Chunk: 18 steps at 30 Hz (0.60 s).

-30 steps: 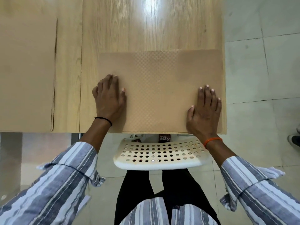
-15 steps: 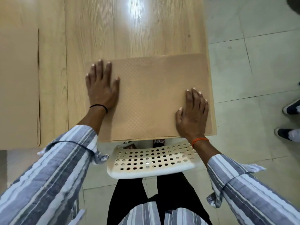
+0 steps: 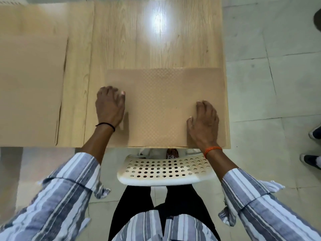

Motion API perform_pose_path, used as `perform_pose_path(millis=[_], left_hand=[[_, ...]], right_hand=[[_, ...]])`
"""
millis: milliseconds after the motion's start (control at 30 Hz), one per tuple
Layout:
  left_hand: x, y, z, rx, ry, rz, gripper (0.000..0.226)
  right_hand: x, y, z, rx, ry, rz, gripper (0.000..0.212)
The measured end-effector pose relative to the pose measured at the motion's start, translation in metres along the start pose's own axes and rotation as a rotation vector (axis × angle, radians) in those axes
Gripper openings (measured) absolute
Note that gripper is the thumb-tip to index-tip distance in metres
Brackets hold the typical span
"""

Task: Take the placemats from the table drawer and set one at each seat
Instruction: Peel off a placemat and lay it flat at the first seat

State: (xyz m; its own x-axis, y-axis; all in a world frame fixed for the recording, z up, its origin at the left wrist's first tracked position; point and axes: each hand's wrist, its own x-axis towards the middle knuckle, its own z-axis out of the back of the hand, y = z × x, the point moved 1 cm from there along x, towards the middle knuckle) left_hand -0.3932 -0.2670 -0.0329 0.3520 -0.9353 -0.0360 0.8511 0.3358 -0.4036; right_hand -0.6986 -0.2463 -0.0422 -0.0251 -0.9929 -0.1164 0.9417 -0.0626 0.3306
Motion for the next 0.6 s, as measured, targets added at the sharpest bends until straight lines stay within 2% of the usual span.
perform_pose_path(millis=[100,233,433,600], left_hand=[[-0.032,0.003,0.018,-0.187,0.041,0.007,0.033],[-0.061,0.021,0.052,-0.393,0.111,0.076,0.025],[-0.077,0.086,0.102,-0.464,0.013,0.185,0.018],[-0.071,0.169,0.139,-0.504,-0.053,0.28,0.019]], right_hand=[[-0.002,0.032,0.009,0.178,0.023,0.066,0.044],[-0.01,0.087,0.009,0.376,0.199,0.182,0.034],[-0.031,0.181,-0.01,0.493,0.538,0.398,0.033],[-0.048,0.27,-0.034,0.574,0.699,0.351,0.034]])
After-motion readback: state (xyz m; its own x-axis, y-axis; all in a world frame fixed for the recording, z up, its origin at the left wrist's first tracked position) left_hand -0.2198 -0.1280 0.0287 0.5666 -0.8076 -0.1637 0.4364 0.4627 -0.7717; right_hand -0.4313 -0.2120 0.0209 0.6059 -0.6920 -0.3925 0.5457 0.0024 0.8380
